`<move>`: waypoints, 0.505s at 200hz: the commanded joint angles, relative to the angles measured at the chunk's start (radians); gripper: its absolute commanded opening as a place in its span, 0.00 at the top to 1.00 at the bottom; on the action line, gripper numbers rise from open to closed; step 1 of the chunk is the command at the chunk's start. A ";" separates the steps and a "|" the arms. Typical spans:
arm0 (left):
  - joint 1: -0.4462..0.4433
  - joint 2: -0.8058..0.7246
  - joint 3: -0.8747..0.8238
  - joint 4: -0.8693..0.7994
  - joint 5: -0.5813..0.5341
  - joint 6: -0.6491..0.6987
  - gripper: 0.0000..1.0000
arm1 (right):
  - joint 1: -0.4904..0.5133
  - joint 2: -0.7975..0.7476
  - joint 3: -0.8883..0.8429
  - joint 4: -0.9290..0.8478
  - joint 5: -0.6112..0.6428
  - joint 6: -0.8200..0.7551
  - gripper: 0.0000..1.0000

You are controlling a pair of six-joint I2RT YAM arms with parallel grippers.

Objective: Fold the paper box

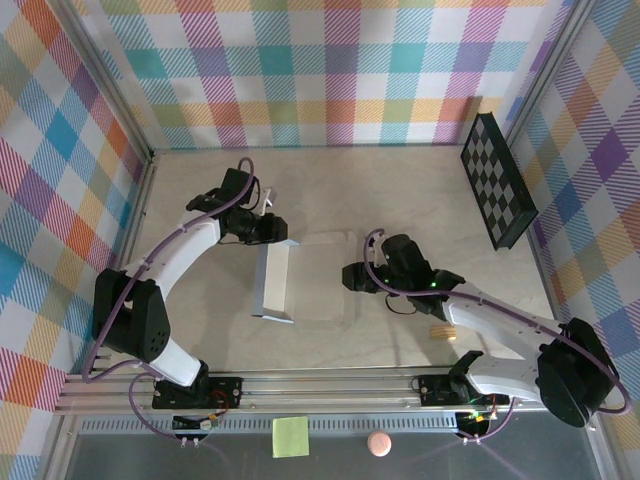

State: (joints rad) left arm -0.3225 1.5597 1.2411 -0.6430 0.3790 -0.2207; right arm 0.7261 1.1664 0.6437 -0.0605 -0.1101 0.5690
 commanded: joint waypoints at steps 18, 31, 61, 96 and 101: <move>0.022 -0.030 -0.026 0.083 0.085 -0.069 0.82 | -0.005 0.039 0.018 0.018 -0.095 0.042 0.56; 0.025 -0.031 -0.034 0.092 0.094 -0.076 0.82 | -0.005 0.039 0.020 0.010 -0.085 0.037 0.63; 0.030 -0.031 -0.049 0.119 0.119 -0.098 0.82 | -0.004 0.038 0.028 -0.007 -0.071 0.029 0.77; 0.030 -0.024 -0.042 0.080 0.078 -0.067 0.82 | -0.005 0.028 0.056 -0.070 -0.031 0.021 0.99; 0.030 -0.020 -0.037 0.065 0.061 -0.057 0.82 | -0.004 0.025 0.061 -0.083 -0.022 0.019 1.00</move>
State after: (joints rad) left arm -0.3050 1.5593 1.1980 -0.5426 0.4583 -0.2955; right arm 0.7261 1.2045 0.6632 -0.0692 -0.1688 0.6086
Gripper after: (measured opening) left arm 0.334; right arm 0.051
